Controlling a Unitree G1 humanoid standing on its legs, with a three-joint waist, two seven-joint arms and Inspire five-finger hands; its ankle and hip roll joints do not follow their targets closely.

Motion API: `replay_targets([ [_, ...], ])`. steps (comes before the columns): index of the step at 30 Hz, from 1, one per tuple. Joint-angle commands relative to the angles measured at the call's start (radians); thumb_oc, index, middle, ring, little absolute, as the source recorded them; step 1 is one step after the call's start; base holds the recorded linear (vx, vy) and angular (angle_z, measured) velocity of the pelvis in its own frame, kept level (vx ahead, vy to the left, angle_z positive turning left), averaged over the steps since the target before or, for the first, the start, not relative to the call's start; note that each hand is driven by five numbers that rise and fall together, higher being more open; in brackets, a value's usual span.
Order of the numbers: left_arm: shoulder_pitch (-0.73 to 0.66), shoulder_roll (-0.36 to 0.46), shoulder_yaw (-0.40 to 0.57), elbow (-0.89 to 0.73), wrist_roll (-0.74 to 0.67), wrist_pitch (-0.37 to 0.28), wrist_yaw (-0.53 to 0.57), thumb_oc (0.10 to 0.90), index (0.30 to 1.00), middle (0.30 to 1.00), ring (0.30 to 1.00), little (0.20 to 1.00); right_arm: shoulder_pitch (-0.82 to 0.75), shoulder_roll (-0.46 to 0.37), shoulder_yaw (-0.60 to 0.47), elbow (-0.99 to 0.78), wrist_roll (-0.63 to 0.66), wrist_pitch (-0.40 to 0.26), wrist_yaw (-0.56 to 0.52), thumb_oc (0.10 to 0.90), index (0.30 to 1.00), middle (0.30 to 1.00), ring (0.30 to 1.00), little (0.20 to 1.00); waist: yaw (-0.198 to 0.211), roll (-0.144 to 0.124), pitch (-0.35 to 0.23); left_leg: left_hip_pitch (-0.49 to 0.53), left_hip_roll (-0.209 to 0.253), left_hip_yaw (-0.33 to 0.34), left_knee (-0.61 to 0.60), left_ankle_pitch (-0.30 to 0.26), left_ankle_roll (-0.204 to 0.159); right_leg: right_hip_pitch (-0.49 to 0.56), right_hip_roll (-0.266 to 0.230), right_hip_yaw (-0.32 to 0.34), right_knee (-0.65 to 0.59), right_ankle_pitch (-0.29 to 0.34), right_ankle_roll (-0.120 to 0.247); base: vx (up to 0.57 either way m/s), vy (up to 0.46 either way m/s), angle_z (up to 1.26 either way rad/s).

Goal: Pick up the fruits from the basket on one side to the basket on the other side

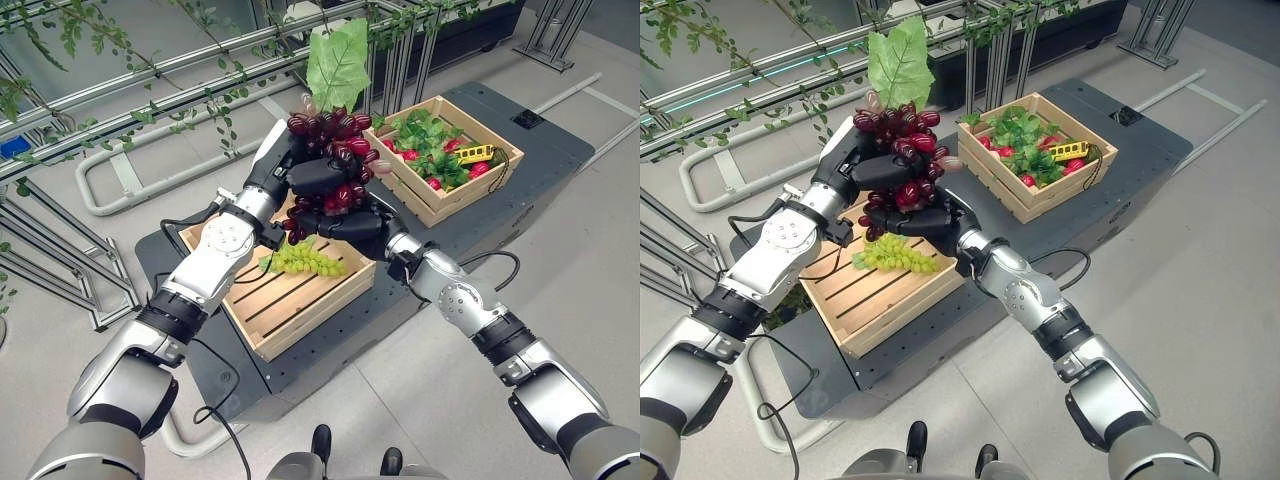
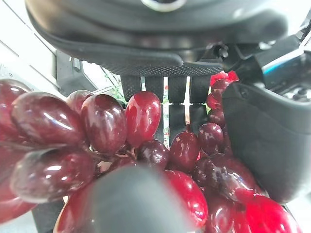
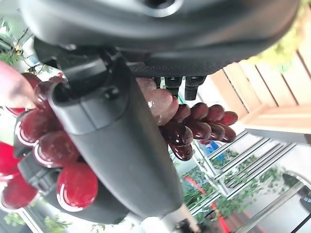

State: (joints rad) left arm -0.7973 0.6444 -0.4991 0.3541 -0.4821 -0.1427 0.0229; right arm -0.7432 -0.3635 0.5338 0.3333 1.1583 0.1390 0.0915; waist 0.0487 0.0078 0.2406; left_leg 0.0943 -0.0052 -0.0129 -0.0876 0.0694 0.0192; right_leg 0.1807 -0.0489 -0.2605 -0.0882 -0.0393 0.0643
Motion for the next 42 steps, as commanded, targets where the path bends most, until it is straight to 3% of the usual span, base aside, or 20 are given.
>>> replay_targets([
  [1, -0.185, -0.133, -0.017, 0.066, -0.037, -0.111, -0.039, 0.4, 0.3, 0.3, 0.3, 0.3, -0.064, 0.196, -0.045, -0.003, 0.097, -0.181, 0.092, 0.8, 0.9, 0.9, 0.9, 0.9, 0.015, 0.002, -0.235, 0.005, -0.016, -0.024, 0.0, -0.089, -0.026, -0.012, -0.015, 0.002, 0.001, -0.005, -0.04, 0.0, 0.0, 0.0],
  [12, -0.143, -0.158, 0.009, 0.196, -0.05, -0.143, -0.024, 0.4, 0.3, 0.3, 0.3, 0.3, -0.065, 0.209, -0.105, 0.02, 0.181, -0.297, 0.08, 0.8, 0.9, 0.9, 0.9, 0.9, 0.008, 0.002, -0.247, 0.011, -0.011, -0.011, 0.0, -0.093, -0.024, -0.011, -0.014, 0.011, 0.001, -0.004, -0.04, 0.0, 0.0, 0.0],
  [13, -0.141, -0.159, 0.012, 0.203, -0.049, -0.145, -0.02, 0.4, 0.3, 0.3, 0.3, 0.3, -0.062, 0.209, -0.108, 0.02, 0.185, -0.302, 0.084, 0.615, 0.622, 0.622, 0.622, 0.622, 0.008, 0.002, -0.246, 0.011, -0.011, -0.011, 0.0, -0.093, -0.023, -0.011, -0.014, 0.011, 0.001, -0.004, -0.04, 0.0, 0.0, 0.0],
  [14, -0.136, -0.16, 0.017, 0.213, -0.046, -0.148, -0.011, 0.4, 0.3, 0.3, 0.3, 0.3, -0.057, 0.211, -0.111, 0.019, 0.192, -0.318, 0.085, 0.475, 0.413, 0.413, 0.413, 0.413, 0.007, 0.002, -0.246, 0.013, -0.011, -0.011, 0.0, -0.093, -0.023, -0.011, -0.014, 0.011, 0.001, -0.003, -0.04, 0.03, -0.003, -0.01],
  [15, -0.131, -0.161, 0.022, 0.228, -0.048, -0.155, -0.001, 0.4, 0.3, 0.3, 0.3, 0.3, -0.051, 0.214, -0.116, 0.018, 0.201, -0.33, 0.093, 0.4, 0.3, 0.3, 0.3, 0.3, 0.006, 0.003, -0.246, 0.013, -0.011, -0.01, 0.0, -0.094, -0.023, -0.011, -0.014, 0.013, 0.001, -0.004, -0.04, 0.0, 0.0, 0.0],
  [22, -0.114, -0.17, 0.054, 0.276, -0.059, -0.18, 0.05, 0.4, 0.3, 0.3, 0.3, 0.3, -0.038, 0.215, -0.128, 0.029, 0.192, -0.333, 0.098, 0.4, 0.3, 0.3, 0.3, 0.3, 0.003, 0.003, -0.247, 0.015, -0.01, -0.008, 0.0, -0.097, -0.022, -0.011, -0.015, 0.015, 0.001, -0.005, -0.04, 0.02, -0.005, 0.0],
  [25, -0.103, -0.174, 0.079, 0.293, -0.052, -0.187, 0.144, 0.4, 0.3, 0.3, 0.3, 0.3, -0.029, 0.21, -0.134, 0.031, 0.196, -0.333, 0.097, 0.4, 0.3, 0.3, 0.3, 0.3, 0.001, 0.002, -0.249, 0.016, -0.009, -0.007, 0.0, -0.098, -0.022, -0.012, -0.015, 0.016, 0.001, -0.005, -0.04, 0.04, -0.014, -0.01],
  [26, -0.102, -0.176, 0.084, 0.297, -0.05, -0.181, 0.163, 0.673, 0.709, 0.709, 0.709, 0.709, -0.028, 0.21, -0.134, 0.031, 0.199, -0.335, 0.095, 0.4, 0.3, 0.3, 0.3, 0.3, 0.001, 0.002, -0.249, 0.016, -0.009, -0.007, 0.0, -0.098, -0.022, -0.012, -0.015, 0.016, 0.001, -0.005, -0.039, 0.03, -0.016, -0.02],
  [27, -0.1, -0.179, 0.094, 0.306, -0.045, -0.177, 0.179, 0.8, 0.9, 0.9, 0.9, 0.9, -0.027, 0.212, -0.136, 0.033, 0.204, -0.341, 0.092, 0.4, 0.3, 0.3, 0.3, 0.3, 0.001, 0.001, -0.248, 0.016, -0.009, -0.007, 0.0, -0.099, -0.022, -0.012, -0.014, 0.016, 0.001, -0.005, -0.039, 0.0, 0.0, 0.0],
  [32, -0.056, -0.187, 0.127, 0.313, 0.004, -0.175, 0.243, 0.8, 0.9, 0.9, 0.9, 0.9, 0.016, 0.225, -0.147, -0.005, 0.227, -0.374, 0.105, 0.4, 0.3, 0.3, 0.3, 0.3, -0.003, 0.0, -0.245, 0.015, -0.009, -0.006, 0.0, -0.098, -0.019, -0.015, -0.013, 0.023, 0.001, -0.004, -0.039, 0.02, -0.012, 0.0],
  [42, -0.046, -0.179, 0.123, 0.344, 0.071, -0.132, 0.219, 0.8, 0.9, 0.9, 0.9, 0.9, 0.017, 0.194, -0.185, -0.011, 0.189, -0.407, 0.097, 0.4, 0.3, 0.3, 0.3, 0.3, -0.012, 0.002, -0.243, 0.021, -0.007, 0.003, 0.0, -0.105, -0.018, -0.014, -0.011, 0.03, 0.001, -0.004, -0.038, 0.01, -0.008, -0.02],
])
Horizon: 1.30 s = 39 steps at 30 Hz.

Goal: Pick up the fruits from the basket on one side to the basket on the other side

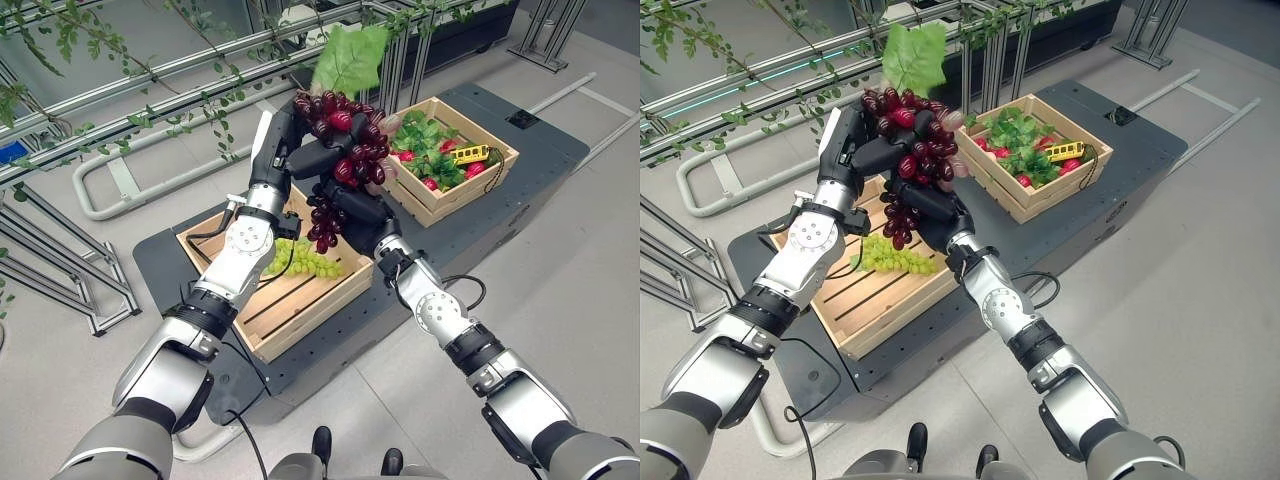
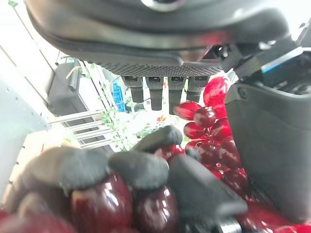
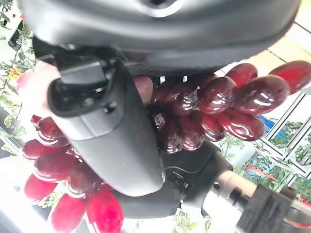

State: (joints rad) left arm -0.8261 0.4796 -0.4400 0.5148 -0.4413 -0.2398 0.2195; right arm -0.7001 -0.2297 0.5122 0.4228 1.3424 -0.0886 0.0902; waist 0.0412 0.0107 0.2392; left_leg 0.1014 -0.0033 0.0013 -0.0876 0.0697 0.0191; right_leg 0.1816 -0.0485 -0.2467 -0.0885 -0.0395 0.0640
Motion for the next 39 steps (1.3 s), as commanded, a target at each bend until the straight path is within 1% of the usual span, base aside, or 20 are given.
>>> replay_targets([
  [1, -0.018, -0.016, 0.061, 0.194, 0.027, -0.027, 0.007, 0.8, 0.9, 0.9, 0.9, 0.9, -0.047, 0.048, -0.171, -0.097, -0.009, -0.186, 0.097, 0.4, 0.3, 0.3, 0.3, 0.3, -0.006, -0.002, -0.243, 0.014, -0.008, -0.01, 0.0, -0.106, -0.018, -0.016, -0.01, 0.017, 0.001, -0.004, -0.038, 0.0, 0.0, 0.0],
  [2, -0.018, -0.017, 0.06, 0.195, 0.027, -0.026, 0.005, 0.8, 0.9, 0.9, 0.9, 0.9, -0.05, 0.046, -0.172, -0.097, -0.014, -0.186, 0.097, 0.4, 0.3, 0.3, 0.3, 0.3, -0.006, -0.002, -0.243, 0.014, -0.008, -0.01, 0.0, -0.107, -0.018, -0.015, -0.01, 0.017, 0.001, -0.004, -0.038, 0.04, -0.023, -0.01],
  [4, -0.015, -0.027, 0.055, 0.213, 0.027, -0.014, -0.035, 0.8, 0.9, 0.9, 0.9, 0.9, -0.093, 0.022, -0.183, -0.077, -0.084, -0.169, 0.07, 0.4, 0.3, 0.3, 0.3, 0.3, -0.007, -0.005, -0.246, 0.019, -0.008, -0.009, 0.0, -0.11, -0.019, -0.013, -0.008, 0.021, 0.001, -0.005, -0.039, 0.04, -0.016, -0.01],
  [5, -0.015, -0.029, 0.055, 0.215, 0.025, -0.013, -0.041, 0.8, 0.9, 0.9, 0.9, 0.9, -0.099, 0.019, -0.184, -0.074, -0.092, -0.166, 0.067, 0.4, 0.3, 0.3, 0.3, 0.3, -0.007, -0.005, -0.246, 0.019, -0.008, -0.009, 0.0, -0.11, -0.019, -0.013, -0.008, 0.021, 0.001, -0.005, -0.039, 0.0, 0.0, 0.0],
  [8, -0.004, -0.036, 0.061, 0.244, 0.006, -0.003, -0.059, 0.8, 0.9, 0.9, 0.9, 0.9, -0.157, -0.032, -0.2, -0.009, -0.119, -0.133, 0.063, 0.4, 0.3, 0.3, 0.3, 0.3, -0.004, -0.009, -0.251, 0.024, -0.007, -0.009, 0.0, -0.114, -0.021, -0.01, -0.006, 0.022, 0.001, -0.005, -0.039, 0.01, -0.004, 0.0],
  [10, 0.015, -0.038, 0.074, 0.267, 0.005, -0.01, -0.06, 0.8, 0.9, 0.9, 0.9, 0.9, -0.184, -0.058, -0.205, 0.039, -0.121, -0.118, 0.067, 0.4, 0.3, 0.3, 0.3, 0.3, -0.003, -0.012, -0.257, 0.029, -0.005, -0.008, 0.0, -0.116, -0.021, -0.007, -0.005, 0.024, 0.001, -0.007, -0.04, 0.04, -0.001, -0.03],
  [15, 0.063, -0.037, 0.094, 0.277, 0.04, -0.021, -0.045, 0.8, 0.9, 0.9, 0.9, 0.9, -0.183, -0.078, -0.223, 0.047, -0.091, -0.129, 0.074, 0.4, 0.3, 0.3, 0.3, 0.3, -0.003, -0.019, -0.262, 0.035, -0.002, -0.005, 0.0, -0.12, -0.021, -0.002, -0.002, 0.033, 0.001, -0.008, -0.042, 0.02, -0.003, -0.05],
  [19, 0.081, -0.036, 0.101, 0.27, 0.048, -0.029, -0.033, 0.8, 0.9, 0.9, 0.9, 0.9, -0.162, -0.081, -0.23, 0.04, -0.122, -0.133, 0.058, 0.4, 0.3, 0.3, 0.3, 0.3, -0.006, -0.022, -0.262, 0.037, 0.0, -0.001, 0.0, -0.12, -0.019, -0.002, 0.001, 0.039, 0.001, -0.006, -0.043, 0.01, -0.007, -0.03],
  [22, 0.103, -0.028, 0.113, 0.253, 0.043, -0.045, -0.011, 0.8, 0.9, 0.9, 0.9, 0.9, -0.129, -0.089, -0.232, 0.032, -0.162, -0.141, 0.053, 0.4, 0.3, 0.3, 0.3, 0.3, -0.009, -0.024, -0.26, 0.037, 0.002, 0.005, 0.0, -0.12, -0.019, -0.004, 0.001, 0.043, 0.001, -0.004, -0.042, 0.0, 0.0, 0.0],
  [25, 0.133, -0.018, 0.135, 0.232, 0.02, -0.072, 0.005, 0.8, 0.9, 0.9, 0.9, 0.9, -0.088, -0.099, -0.246, 0.004, -0.154, -0.149, 0.052, 0.4, 0.3, 0.3, 0.3, 0.3, -0.013, -0.026, -0.257, 0.036, 0.004, 0.012, 0.0, -0.119, -0.019, -0.006, 0.002, 0.048, 0.001, -0.001, -0.042, -0.02, -0.01, -0.08],
  [26, 0.155, -0.018, 0.151, 0.218, 0.003, -0.1, 0.003, 0.8, 0.9, 0.9, 0.9, 0.9, -0.063, -0.097, -0.259, -0.015, -0.146, -0.159, 0.054, 0.4, 0.3, 0.3, 0.3, 0.3, -0.015, -0.028, -0.254, 0.036, 0.006, 0.015, 0.0, -0.12, -0.018, -0.008, 0.003, 0.052, 0.001, 0.0, -0.042, -0.03, -0.017, -0.09],
  [29, 0.2, -0.031, 0.167, 0.184, -0.007, -0.127, 0.008, 0.8, 0.9, 0.9, 0.9, 0.9, -0.011, -0.089, -0.278, -0.05, -0.162, -0.175, 0.056, 0.4, 0.3, 0.3, 0.3, 0.3, -0.019, -0.03, -0.249, 0.036, 0.008, 0.021, 0.0, -0.12, -0.017, -0.011, 0.005, 0.06, 0.001, 0.003, -0.043, -0.03, -0.014, -0.08],
  [31, 0.228, -0.038, 0.175, 0.17, -0.011, -0.13, 0.005, 0.8, 0.9, 0.9, 0.9, 0.9, 0.015, -0.085, -0.288, -0.066, -0.195, -0.18, 0.046, 0.4, 0.3, 0.3, 0.3, 0.3, -0.021, -0.031, -0.248, 0.035, 0.009, 0.024, 0.0, -0.12, -0.016, -0.014, 0.005, 0.065, 0.001, 0.004, -0.042, -0.01, -0.001, -0.02],
  [32, 0.277, -0.052, 0.186, 0.144, 0.0, -0.135, 0.004, 0.8, 0.9, 0.9, 0.9, 0.9, 0.063, -0.085, -0.292, -0.099, -0.249, -0.192, 0.03, 0.4, 0.3, 0.3, 0.3, 0.3, -0.025, -0.032, -0.244, 0.035, 0.01, 0.029, 0.0, -0.12, -0.015, -0.018, 0.006, 0.072, 0.001, 0.006, -0.042, -0.02, -0.002, -0.05],
  [33, 0.282, -0.053, 0.187, 0.141, -0.001, -0.134, 0.003, 0.8, 0.9, 0.9, 0.9, 0.9, 0.067, -0.085, -0.292, -0.102, -0.253, -0.192, 0.026, 0.4, 0.3, 0.3, 0.3, 0.3, -0.025, -0.031, -0.245, 0.035, 0.011, 0.03, 0.0, -0.12, -0.015, -0.018, 0.007, 0.073, 0.001, 0.006, -0.042, -0.02, -0.004, -0.08],
  [34, 0.333, -0.07, 0.191, 0.113, 0.002, -0.148, -0.019, 0.8, 0.9, 0.9, 0.9, 0.9, 0.117, -0.085, -0.303, -0.135, -0.283, -0.204, 0.011, 0.4, 0.3, 0.3, 0.3, 0.3, -0.03, -0.033, -0.243, 0.034, 0.012, 0.036, 0.0, -0.12, -0.012, -0.023, 0.008, 0.082, 0.001, 0.009, -0.041, -0.02, -0.006, -0.1],
  [35, 0.361, -0.077, 0.196, 0.096, 0.012, -0.155, -0.029, 0.8, 0.9, 0.9, 0.9, 0.9, 0.148, -0.088, -0.316, -0.152, -0.287, -0.205, 0.02, 0.4, 0.3, 0.3, 0.3, 0.3, -0.033, -0.033, -0.241, 0.034, 0.014, 0.04, 0.0, -0.12, -0.011, -0.025, 0.009, 0.086, 0.001, 0.009, -0.041, -0.02, -0.008, -0.15],
  [37, 0.411, -0.089, 0.202, 0.059, 0.012, -0.15, -0.046, 0.8, 0.9, 0.9, 0.9, 0.9, 0.206, -0.09, -0.337, -0.183, -0.309, -0.207, 0.023, 0.4, 0.3, 0.3, 0.3, 0.3, -0.038, -0.034, -0.238, 0.034, 0.016, 0.046, 0.0, -0.121, -0.01, -0.029, 0.011, 0.095, 0.001, 0.011, -0.042, -0.01, -0.005, -0.22],
  [38, 0.466, -0.112, 0.212, 0.031, 0.015, -0.145, -0.048, 0.8, 0.9, 0.9, 0.9, 0.9, 0.266, -0.082, -0.353, -0.212, -0.354, -0.214, 0.023, 0.4, 0.3, 0.3, 0.3, 0.3, -0.044, -0.034, -0.231, 0.037, 0.018, 0.054, 0.0, -0.122, -0.008, -0.031, 0.013, 0.106, 0.001, 0.013, -0.042, -0.01, -0.001, -0.22],
  [39, 0.472, -0.114, 0.213, 0.028, 0.009, -0.141, -0.05, 0.8, 0.9, 0.9, 0.9, 0.9, 0.274, -0.081, -0.355, -0.216, -0.363, -0.214, 0.016, 0.4, 0.3, 0.3, 0.3, 0.3, -0.045, -0.034, -0.231, 0.037, 0.018, 0.056, 0.0, -0.123, -0.008, -0.032, 0.013, 0.107, 0.001, 0.013, -0.042, -0.01, 0.001, -0.25],
])
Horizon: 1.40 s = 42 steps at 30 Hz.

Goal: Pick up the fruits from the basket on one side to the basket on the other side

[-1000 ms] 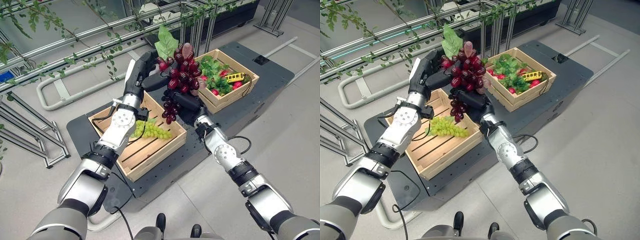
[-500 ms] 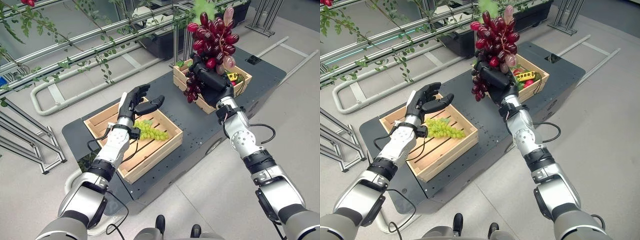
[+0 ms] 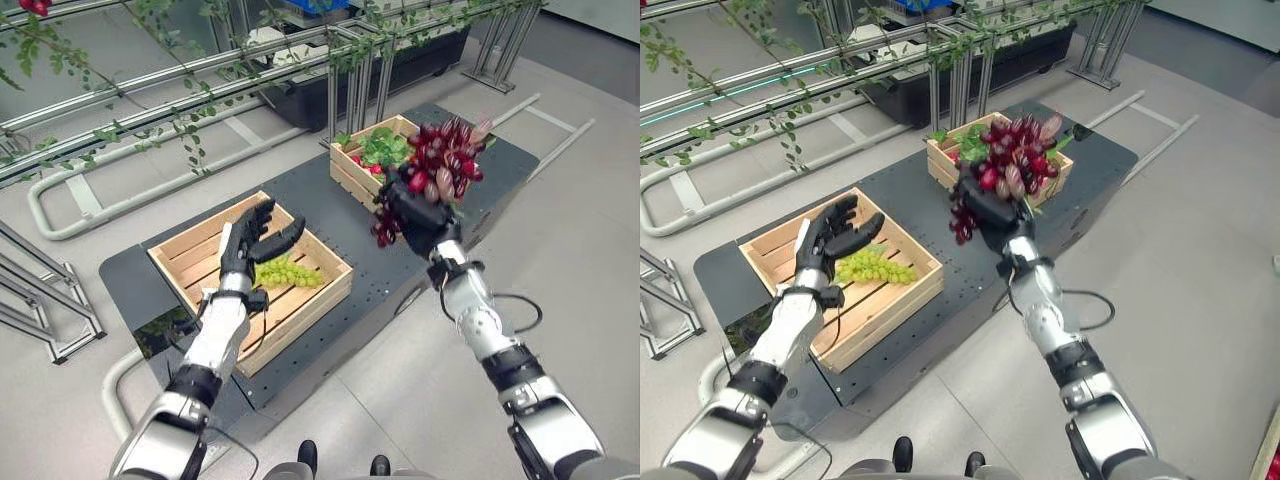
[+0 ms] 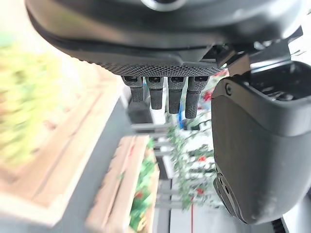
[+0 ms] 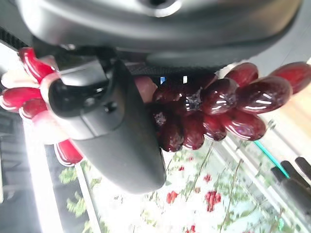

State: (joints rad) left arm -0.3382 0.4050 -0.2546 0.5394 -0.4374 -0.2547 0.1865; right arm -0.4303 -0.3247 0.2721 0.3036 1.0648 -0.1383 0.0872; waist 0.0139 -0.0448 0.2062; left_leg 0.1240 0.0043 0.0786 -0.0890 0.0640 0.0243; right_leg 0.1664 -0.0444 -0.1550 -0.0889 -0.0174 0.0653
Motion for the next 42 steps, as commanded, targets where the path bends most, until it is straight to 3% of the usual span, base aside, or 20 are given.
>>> replay_targets([
  [1, 0.017, -0.055, 0.036, -0.009, -0.004, -0.121, -0.023, 0.8, 0.9, 0.9, 0.9, 0.9, 0.039, 0.009, -0.124, -0.107, -0.114, -0.167, 0.008, 0.4, 0.3, 0.3, 0.3, 0.3, -0.023, 0.021, -0.193, 0.017, 0.013, -0.014, 0.002, -0.118, -0.012, -0.018, 0.01, 0.022, 0.002, -0.008, -0.043, 0.0, 0.001, -0.21],
  [10, 0.129, -0.091, 0.005, -0.108, 0.017, -0.095, -0.063, 0.8, 0.9, 0.9, 0.9, 0.9, 0.219, -0.032, -0.164, -0.172, -0.306, -0.183, -0.045, 0.4, 0.3, 0.3, 0.3, 0.3, -0.065, 0.013, -0.158, 0.026, 0.031, 0.046, 0.002, -0.121, -0.009, -0.035, 0.019, 0.069, 0.002, 0.01, -0.039, -0.03, -0.008, -0.23],
  [19, 0.122, -0.105, -0.031, -0.133, 0.032, -0.081, -0.034, 0.8, 0.9, 0.9, 0.9, 0.9, 0.32, -0.039, -0.178, -0.201, -0.312, -0.189, -0.032, 0.4, 0.3, 0.3, 0.3, 0.3, -0.115, 0.016, -0.13, 0.036, 0.048, 0.094, 0.002, -0.124, -0.011, -0.044, 0.03, 0.114, 0.002, 0.021, -0.035, -0.03, -0.018, -0.21],
  [21, 0.136, -0.115, -0.035, -0.131, 0.005, -0.073, -0.027, 0.8, 0.9, 0.9, 0.9, 0.9, 0.353, -0.029, -0.176, -0.201, -0.303, -0.187, -0.027, 0.4, 0.3, 0.3, 0.3, 0.3, -0.126, 0.017, -0.125, 0.04, 0.053, 0.106, 0.002, -0.124, -0.013, -0.045, 0.032, 0.121, 0.002, 0.023, -0.035, -0.01, -0.053, -0.15],
  [24, 0.174, -0.137, -0.032, -0.131, -0.11, -0.059, -0.108, 0.8, 0.9, 0.9, 0.9, 0.9, 0.396, 0.001, -0.174, -0.184, -0.313, -0.198, -0.03, 0.4, 0.3, 0.3, 0.3, 0.3, -0.141, 0.015, -0.119, 0.046, 0.062, 0.125, 0.002, -0.123, -0.014, -0.047, 0.036, 0.132, 0.002, 0.023, -0.037, -0.02, -0.101, -0.14],
  [28, 0.202, -0.164, -0.038, -0.114, -0.136, -0.075, -0.109, 0.8, 0.9, 0.9, 0.9, 0.9, 0.417, 0.021, -0.164, -0.157, -0.349, -0.206, -0.055, 0.4, 0.3, 0.3, 0.3, 0.3, -0.159, 0.013, -0.106, 0.063, 0.077, 0.157, 0.002, -0.109, -0.021, -0.059, 0.054, 0.161, 0.016, 0.018, -0.052, -0.03, -0.122, -0.17],
  [31, 0.216, -0.174, -0.024, -0.099, -0.147, -0.086, -0.097, 0.8, 0.9, 0.9, 0.9, 0.9, 0.429, 0.024, -0.167, -0.136, -0.368, -0.204, -0.071, 0.4, 0.3, 0.3, 0.3, 0.3, -0.166, -0.002, -0.097, 0.035, 0.092, 0.171, 0.112, -0.121, -0.032, -0.062, 0.062, 0.189, 0.023, 0.025, -0.068, -0.03, -0.14, -0.3],
  [32, 0.225, -0.178, -0.008, -0.091, -0.157, -0.102, -0.095, 0.8, 0.9, 0.9, 0.9, 0.9, 0.439, 0.02, -0.17, -0.122, -0.396, -0.208, -0.081, 0.4, 0.3, 0.3, 0.3, 0.3, -0.165, -0.017, -0.083, -0.025, 0.101, 0.151, 0.279, -0.132, -0.032, -0.058, 0.066, 0.21, 0.025, 0.038, -0.082, -0.02, -0.12, -0.41],
  [33, 0.228, -0.178, -0.004, -0.091, -0.159, -0.105, -0.095, 0.8, 0.9, 0.9, 0.9, 0.9, 0.44, 0.019, -0.17, -0.12, -0.404, -0.209, -0.084, 0.4, 0.3, 0.3, 0.3, 0.3, -0.165, -0.019, -0.08, -0.035, 0.101, 0.146, 0.302, -0.135, -0.03, -0.059, 0.067, 0.215, 0.027, 0.04, -0.083, -0.03, -0.121, -0.61],
  [34, 0.247, -0.174, 0.014, -0.094, -0.168, -0.118, -0.088, 0.8, 0.9, 0.9, 0.9, 0.9, 0.448, 0.007, -0.168, -0.109, -0.419, -0.211, -0.081, 0.4, 0.3, 0.3, 0.3, 0.3, -0.155, -0.027, -0.065, -0.088, 0.088, 0.087, 0.409, -0.127, -0.018, -0.06, 0.07, 0.24, 0.037, 0.051, -0.092, -0.02, -0.031, -0.62],
  [35, 0.253, -0.173, 0.019, -0.096, -0.167, -0.119, -0.083, 0.8, 0.9, 0.9, 0.9, 0.9, 0.449, 0.005, -0.166, -0.105, -0.416, -0.209, -0.08, 0.4, 0.3, 0.3, 0.3, 0.3, -0.151, -0.028, -0.06, -0.103, 0.081, 0.066, 0.427, -0.123, -0.014, -0.06, 0.071, 0.248, 0.04, 0.053, -0.094, -0.03, 0.046, -0.78],
  [37, 0.282, -0.162, 0.033, -0.114, -0.158, -0.133, -0.06, 0.8, 0.9, 0.9, 0.9, 0.9, 0.423, 0.004, -0.139, -0.072, -0.403, -0.215, -0.071, 0.4, 0.3, 0.3, 0.3, 0.3, -0.111, -0.019, -0.034, -0.112, -0.033, -0.121, 0.34, -0.146, 0.02, -0.075, 0.081, 0.316, 0.073, 0.057, -0.078, -0.02, 0.134, -0.83],
  [38, 0.298, -0.15, 0.039, -0.134, -0.151, -0.142, -0.047, 0.8, 0.9, 0.9, 0.9, 0.9, 0.387, 0.001, -0.117, -0.043, -0.392, -0.224, -0.072, 0.4, 0.3, 0.3, 0.3, 0.3, -0.079, -0.01, -0.022, -0.108, -0.082, -0.24, 0.22, -0.12, 0.024, -0.077, 0.103, 0.357, 0.08, 0.056, -0.077, -0.03, 0.118, -1.03],
  [40, 0.294, -0.135, 0.038, -0.136, -0.134, -0.142, -0.035, 0.8, 0.9, 0.9, 0.9, 0.9, 0.335, 0.005, -0.081, 0.007, -0.366, -0.253, -0.095, 0.4, 0.3, 0.3, 0.3, 0.3, -0.041, 0.001, -0.008, -0.147, -0.127, -0.306, 0.176, -0.084, 0.029, -0.076, 0.116, 0.382, 0.083, 0.046, -0.078, -0.09, 0.161, -1.17],
  [42, 0.259, -0.139, 0.026, -0.095, -0.134, -0.138, -0.049, 0.8, 0.9, 0.9, 0.9, 0.9, 0.338, 0.018, -0.08, 0.019, -0.347, -0.255, -0.131, 0.4, 0.3, 0.3, 0.3, 0.3, -0.052, 0.011, -0.018, -0.124, -0.113, -0.276, 0.136, -0.076, 0.032, -0.085, 0.105, 0.354, 0.074, 0.048, -0.071, -0.04, 0.193, -1.63],
])
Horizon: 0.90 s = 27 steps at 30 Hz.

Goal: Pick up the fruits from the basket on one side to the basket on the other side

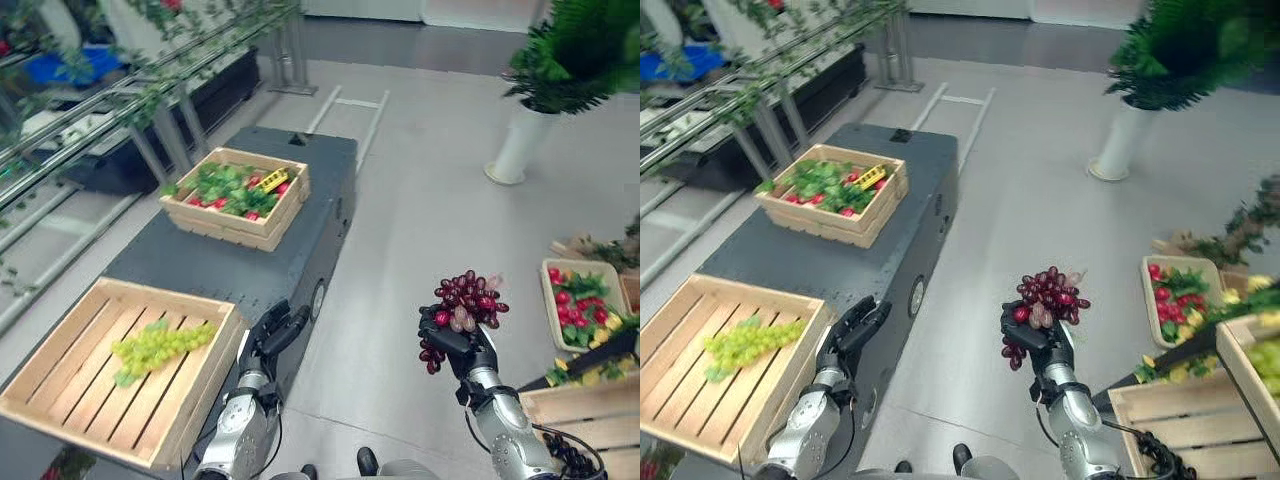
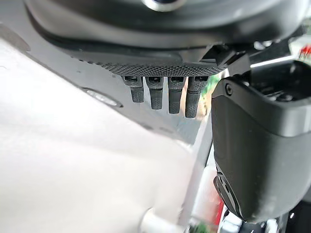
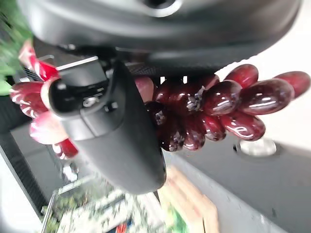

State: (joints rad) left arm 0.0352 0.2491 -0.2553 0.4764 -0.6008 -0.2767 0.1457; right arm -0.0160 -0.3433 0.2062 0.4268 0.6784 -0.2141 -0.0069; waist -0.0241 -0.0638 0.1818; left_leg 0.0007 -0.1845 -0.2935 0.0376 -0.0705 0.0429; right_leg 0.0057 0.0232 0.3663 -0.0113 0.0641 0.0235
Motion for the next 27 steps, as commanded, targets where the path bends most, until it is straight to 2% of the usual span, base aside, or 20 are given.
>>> replay_targets([
  [1, -0.13, 0.019, 0.016, -0.016, 0.026, -0.13, -0.009, 0.8, 0.9, 0.9, 0.9, 0.9, -0.064, 0.047, -0.011, -0.104, 0.029, -0.184, -0.04, 0.4, 0.3, 0.3, 0.3, 0.3, -0.021, 0.037, -0.001, 0.018, 0.078, 0.085, -0.032, 0.072, 0.013, 0.069, 0.036, -0.182, -0.004, -0.034, -0.026, 0.01, 0.152, -1.27],
  [3, -0.14, 0.018, 0.005, -0.009, 0.028, -0.138, -0.002, 0.8, 0.9, 0.9, 0.9, 0.9, -0.05, 0.053, -0.003, -0.099, 0.013, -0.192, -0.04, 0.4, 0.3, 0.3, 0.3, 0.3, -0.03, 0.044, -0.01, 0.038, 0.089, 0.096, -0.066, 0.079, 0.013, 0.065, 0.031, -0.193, -0.006, -0.035, -0.02, 0.03, 0.157, -0.38],
  [6, -0.137, 0.017, 0.011, 0.002, 0.04, -0.145, 0.018, 0.8, 0.9, 0.9, 0.9, 0.9, -0.021, 0.066, -0.009, -0.109, -0.008, -0.162, -0.023, 0.4, 0.3, 0.3, 0.3, 0.3, -0.044, 0.056, -0.022, 0.072, 0.092, 0.101, -0.111, 0.08, 0.019, 0.045, 0.027, -0.197, 0.007, -0.035, -0.002, 0.02, 0.181, -0.24],
  [11, -0.11, 0.033, 0.027, -0.009, 0.039, -0.137, -0.028, 0.8, 0.9, 0.9, 0.9, 0.9, 0.028, 0.075, -0.012, -0.116, -0.029, -0.122, 0.033, 0.4, 0.3, 0.3, 0.3, 0.3, -0.062, 0.059, -0.027, 0.091, 0.103, 0.177, -0.117, 0.05, 0.043, 0.009, 0.002, -0.207, 0.046, -0.037, 0.023, -0.01, 0.178, -0.18],
  [13, -0.105, 0.038, 0.026, -0.013, 0.034, -0.134, -0.042, 0.8, 0.9, 0.9, 0.9, 0.9, 0.038, 0.075, -0.008, -0.12, -0.038, -0.122, 0.038, 0.4, 0.3, 0.3, 0.3, 0.3, -0.063, 0.06, -0.027, 0.087, 0.102, 0.186, -0.116, 0.047, 0.05, -0.006, 0.0, -0.209, 0.074, -0.046, 0.028, -0.04, 0.165, -0.33],
  [14, -0.1, 0.044, 0.016, -0.021, 0.035, -0.128, -0.054, 0.8, 0.9, 0.9, 0.9, 0.9, 0.055, 0.079, -0.003, -0.128, -0.047, -0.126, 0.046, 0.4, 0.3, 0.3, 0.3, 0.3, -0.068, 0.06, -0.021, 0.083, 0.097, 0.195, -0.114, 0.044, 0.058, -0.028, -0.005, -0.207, 0.108, -0.042, 0.037, -0.05, 0.173, -0.32],
  [18, -0.103, 0.045, 0.001, -0.019, 0.052, -0.119, -0.055, 0.8, 0.9, 0.9, 0.9, 0.9, 0.072, 0.081, 0.003, -0.139, -0.028, -0.112, 0.069, 0.4, 0.3, 0.3, 0.3, 0.3, -0.077, 0.055, -0.012, 0.085, 0.091, 0.206, -0.125, 0.041, 0.064, -0.057, -0.025, -0.206, 0.096, -0.003, 0.059, -0.05, 0.122, -0.2],
  [20, -0.105, 0.053, -0.001, -0.011, 0.059, -0.126, -0.056, 0.8, 0.9, 0.9, 0.9, 0.9, 0.077, 0.086, 0.011, -0.129, -0.018, -0.099, 0.095, 0.4, 0.3, 0.3, 0.3, 0.3, -0.076, 0.055, -0.011, 0.09, 0.094, 0.224, -0.125, 0.03, 0.066, -0.071, -0.044, -0.228, 0.096, 0.019, 0.073, -0.06, 0.106, -0.25],
  [21, -0.092, 0.064, 0.005, -0.018, 0.06, -0.138, -0.024, 0.8, 0.9, 0.9, 0.9, 0.9, 0.067, 0.091, 0.023, -0.106, -0.01, -0.076, 0.139, 0.4, 0.3, 0.3, 0.3, 0.3, -0.054, 0.057, -0.006, 0.097, 0.109, 0.276, -0.125, 0.024, 0.062, -0.078, -0.081, -0.331, 0.127, 0.031, 0.077, -0.08, 0.067, -0.49],
  [22, -0.086, 0.069, 0.013, -0.026, 0.06, -0.144, -0.001, 0.8, 0.9, 0.9, 0.9, 0.9, 0.061, 0.092, 0.03, -0.099, -0.012, -0.066, 0.165, 0.4, 0.3, 0.3, 0.3, 0.3, -0.042, 0.058, -0.003, 0.099, 0.118, 0.312, -0.125, 0.021, 0.06, -0.081, -0.097, -0.389, 0.153, 0.03, 0.079, -0.17, 0.1, -0.98],
  [23, -0.071, 0.083, 0.037, -0.045, 0.057, -0.159, 0.027, 0.8, 0.9, 0.9, 0.9, 0.9, 0.045, 0.095, 0.05, -0.079, -0.014, -0.059, 0.209, 0.4, 0.3, 0.3, 0.3, 0.3, -0.01, 0.068, 0.003, 0.098, 0.138, 0.389, -0.125, 0.02, 0.059, -0.073, -0.134, -0.505, 0.221, 0.002, 0.073, -0.15, 0.065, -1.25],
  [24, -0.068, 0.086, 0.042, -0.048, 0.056, -0.161, 0.024, 0.8, 0.9, 0.9, 0.9, 0.9, 0.041, 0.096, 0.054, -0.074, -0.011, -0.06, 0.208, 0.4, 0.3, 0.3, 0.3, 0.3, -0.002, 0.07, 0.002, 0.096, 0.142, 0.402, -0.125, 0.02, 0.059, -0.072, -0.14, -0.522, 0.23, -0.005, 0.07, -0.17, 0.086, -1.74],
  [25, -0.072, 0.097, 0.058, -0.045, 0.045, -0.165, 0.026, 0.8, 0.9, 0.9, 0.9, 0.9, 0.027, 0.103, 0.074, -0.046, -0.006, -0.064, 0.213, 0.4, 0.3, 0.3, 0.3, 0.3, 0.017, 0.078, 0.004, 0.091, 0.147, 0.435, -0.125, 0.016, 0.064, -0.067, -0.166, -0.567, 0.295, -0.025, 0.065, -0.05, 0.048, -1.54],
  [27, -0.078, 0.102, 0.071, -0.034, 0.035, -0.161, 0.024, 0.8, 0.9, 0.9, 0.9, 0.9, 0.019, 0.116, 0.088, -0.018, 0.001, -0.056, 0.209, 0.4, 0.3, 0.3, 0.3, 0.3, 0.031, 0.078, 0.001, 0.102, 0.144, 0.442, -0.125, 0.007, 0.061, -0.032, -0.184, -0.594, 0.309, -0.057, 0.073, 0.0, 0.001, -1.5],
])
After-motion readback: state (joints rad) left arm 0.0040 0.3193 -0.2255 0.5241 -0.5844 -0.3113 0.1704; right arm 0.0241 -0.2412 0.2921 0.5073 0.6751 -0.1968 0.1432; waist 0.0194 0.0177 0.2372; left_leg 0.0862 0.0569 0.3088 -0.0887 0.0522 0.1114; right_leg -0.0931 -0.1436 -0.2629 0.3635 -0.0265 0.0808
